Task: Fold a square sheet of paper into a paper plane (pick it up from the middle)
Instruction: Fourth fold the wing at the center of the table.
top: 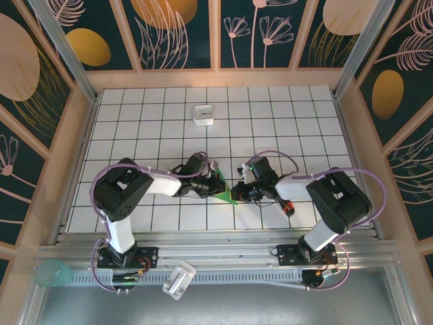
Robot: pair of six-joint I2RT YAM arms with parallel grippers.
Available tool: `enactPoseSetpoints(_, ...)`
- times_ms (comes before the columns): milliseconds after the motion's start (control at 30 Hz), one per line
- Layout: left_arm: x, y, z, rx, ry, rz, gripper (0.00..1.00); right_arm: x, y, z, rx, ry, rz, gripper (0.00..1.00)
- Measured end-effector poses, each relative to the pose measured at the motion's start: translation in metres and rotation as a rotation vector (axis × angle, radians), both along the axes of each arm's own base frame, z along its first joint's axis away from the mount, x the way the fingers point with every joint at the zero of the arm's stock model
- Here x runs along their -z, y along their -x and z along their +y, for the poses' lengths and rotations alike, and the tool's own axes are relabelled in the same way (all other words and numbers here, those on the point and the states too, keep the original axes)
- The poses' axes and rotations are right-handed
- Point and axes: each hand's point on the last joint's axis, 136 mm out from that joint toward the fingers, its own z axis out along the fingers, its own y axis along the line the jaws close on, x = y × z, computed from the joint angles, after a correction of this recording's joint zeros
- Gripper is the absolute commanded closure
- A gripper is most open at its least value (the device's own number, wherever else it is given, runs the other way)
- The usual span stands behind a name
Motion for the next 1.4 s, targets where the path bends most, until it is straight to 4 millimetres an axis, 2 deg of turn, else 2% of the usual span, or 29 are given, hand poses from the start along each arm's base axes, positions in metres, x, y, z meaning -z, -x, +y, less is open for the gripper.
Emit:
enactPoseSetpoints(533,0.001,-0.004,0.002,0.015,-0.036,-0.020,1.00,0.002,0.001,-0.001,0.002,0.014,0.016,1.00)
enactPoseSetpoints(1400,0.003,-0.037,0.037,-0.026,-0.074,-0.042,1.00,0.004,0.001,-0.003,0.015,0.037,0.045,1.00)
